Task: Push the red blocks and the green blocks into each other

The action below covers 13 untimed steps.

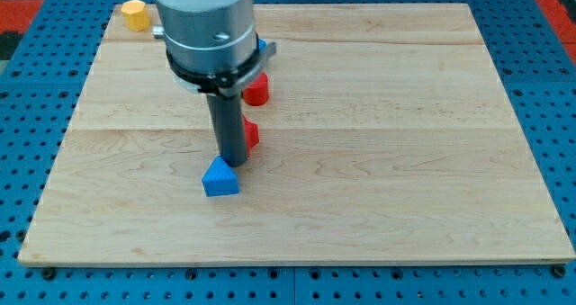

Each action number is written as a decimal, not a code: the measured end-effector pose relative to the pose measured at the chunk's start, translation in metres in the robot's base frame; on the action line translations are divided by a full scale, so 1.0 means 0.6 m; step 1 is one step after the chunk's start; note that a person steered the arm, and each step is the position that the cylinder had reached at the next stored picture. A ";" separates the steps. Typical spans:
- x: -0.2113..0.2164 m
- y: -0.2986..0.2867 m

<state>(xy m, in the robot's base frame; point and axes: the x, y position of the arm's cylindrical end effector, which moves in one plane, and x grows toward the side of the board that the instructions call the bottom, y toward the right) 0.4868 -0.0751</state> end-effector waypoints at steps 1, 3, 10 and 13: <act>-0.033 -0.024; -0.040 -0.026; -0.267 -0.040; -0.162 -0.027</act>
<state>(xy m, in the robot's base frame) 0.3895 -0.0915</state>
